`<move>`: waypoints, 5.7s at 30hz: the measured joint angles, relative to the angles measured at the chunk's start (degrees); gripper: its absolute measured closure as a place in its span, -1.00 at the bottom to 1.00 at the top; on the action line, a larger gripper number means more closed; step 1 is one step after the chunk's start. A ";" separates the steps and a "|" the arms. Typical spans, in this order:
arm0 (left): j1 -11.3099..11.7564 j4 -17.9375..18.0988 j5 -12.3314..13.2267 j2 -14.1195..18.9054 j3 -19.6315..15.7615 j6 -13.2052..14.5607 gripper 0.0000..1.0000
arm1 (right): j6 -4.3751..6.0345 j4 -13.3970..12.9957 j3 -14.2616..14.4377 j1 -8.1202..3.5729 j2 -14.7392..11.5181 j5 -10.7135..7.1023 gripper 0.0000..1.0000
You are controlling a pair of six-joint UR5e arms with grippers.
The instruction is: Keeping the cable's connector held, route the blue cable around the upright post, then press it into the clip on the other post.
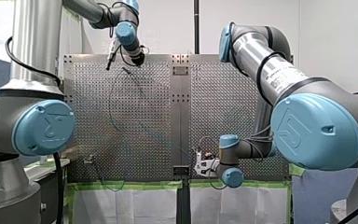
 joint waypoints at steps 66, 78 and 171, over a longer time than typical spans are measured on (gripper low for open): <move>-1.79 18.70 -19.93 -18.36 1.49 19.69 -1.00 | 0.14 -0.44 0.00 0.06 0.30 -0.47 1.00; -1.70 19.03 -21.33 -22.32 1.63 23.70 -1.00 | 0.14 -0.44 0.00 0.06 0.41 -0.47 1.00; -8.31 17.26 -8.35 -42.20 1.64 10.01 -1.00 | -0.27 0.00 0.00 0.49 0.53 -3.26 1.00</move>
